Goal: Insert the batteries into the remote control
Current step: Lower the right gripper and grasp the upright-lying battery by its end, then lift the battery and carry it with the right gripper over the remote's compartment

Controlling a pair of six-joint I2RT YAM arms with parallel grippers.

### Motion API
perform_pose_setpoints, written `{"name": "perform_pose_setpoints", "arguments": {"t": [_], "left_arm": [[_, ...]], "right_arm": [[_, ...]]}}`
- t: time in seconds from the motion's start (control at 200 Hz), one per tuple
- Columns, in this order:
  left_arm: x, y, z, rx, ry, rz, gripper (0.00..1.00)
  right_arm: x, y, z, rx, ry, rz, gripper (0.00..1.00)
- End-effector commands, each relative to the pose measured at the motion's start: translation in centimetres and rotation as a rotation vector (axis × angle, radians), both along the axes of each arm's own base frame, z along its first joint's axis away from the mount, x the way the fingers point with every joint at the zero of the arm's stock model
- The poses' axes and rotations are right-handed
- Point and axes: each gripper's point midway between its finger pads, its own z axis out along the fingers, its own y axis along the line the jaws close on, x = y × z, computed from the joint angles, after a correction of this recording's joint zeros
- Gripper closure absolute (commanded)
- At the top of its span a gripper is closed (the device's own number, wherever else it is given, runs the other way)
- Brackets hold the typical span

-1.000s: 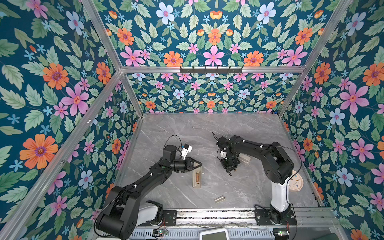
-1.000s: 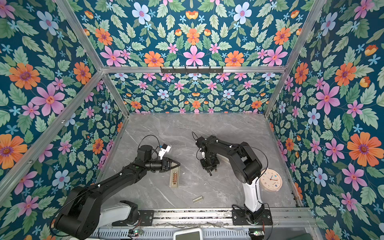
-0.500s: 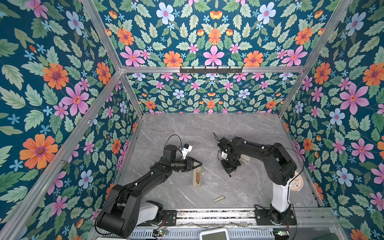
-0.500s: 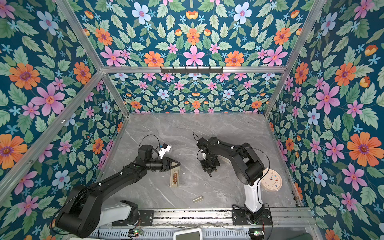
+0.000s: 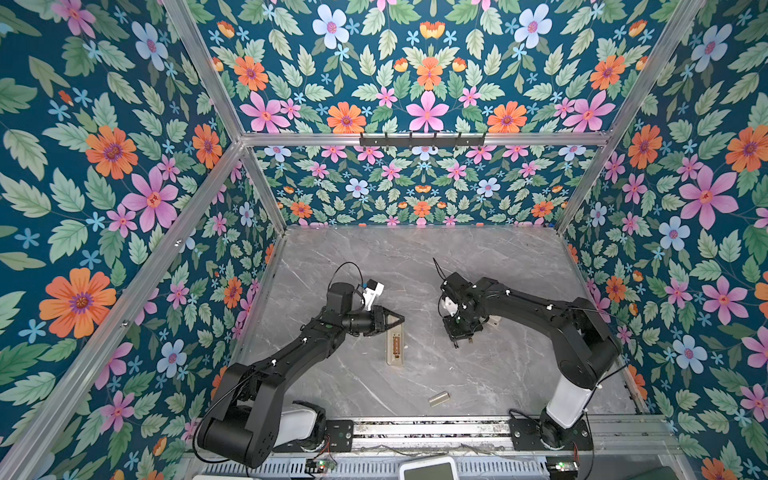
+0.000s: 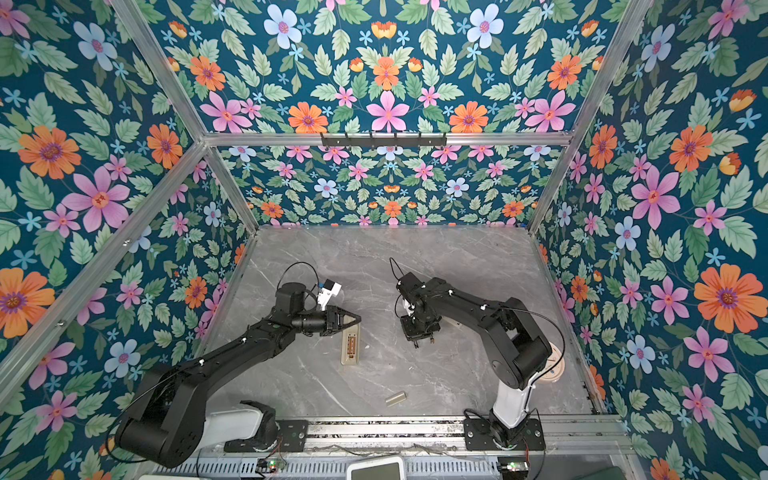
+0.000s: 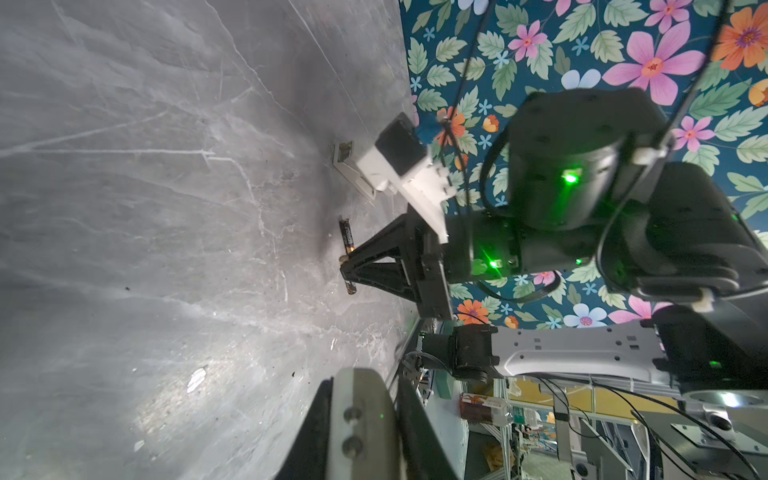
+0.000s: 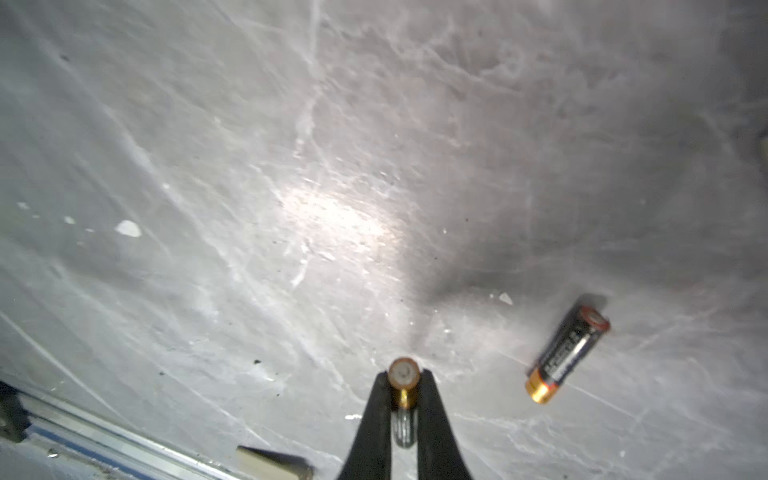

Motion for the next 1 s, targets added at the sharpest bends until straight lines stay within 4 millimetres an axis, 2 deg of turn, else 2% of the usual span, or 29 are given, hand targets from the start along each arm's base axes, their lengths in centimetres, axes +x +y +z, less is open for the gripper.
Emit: {"name": "perform_pose_setpoints", "arguments": {"t": [0.0, 0.225, 0.245, 0.55, 0.74, 0.995], "left_arm": [[0.7, 0.3, 0.0, 0.012, -0.021, 0.026, 1.00], [1.4, 0.9, -0.1, 0.019, -0.020, 0.057, 1.00], [1.6, 1.1, -0.1, 0.019, -0.022, 0.061, 1.00], [3.3, 2.0, 0.6, 0.010, -0.034, 0.090, 1.00], [4.1, 2.4, 0.9, 0.011, -0.043, 0.107, 1.00], [5.3, 2.6, 1.6, 0.000, -0.060, 0.130, 1.00]], "right_arm": [[0.6, 0.3, 1.0, 0.026, -0.051, -0.013, 1.00], [0.6, 0.8, 2.7, 0.064, -0.100, 0.001, 1.00], [0.6, 1.0, 3.9, 0.088, -0.130, 0.002, 1.00], [1.2, 1.6, 9.7, 0.183, -0.259, -0.002, 1.00], [1.6, 1.7, 12.5, 0.226, -0.319, -0.019, 1.00], [2.0, 3.3, 16.3, 0.335, -0.407, -0.007, 1.00]]}}
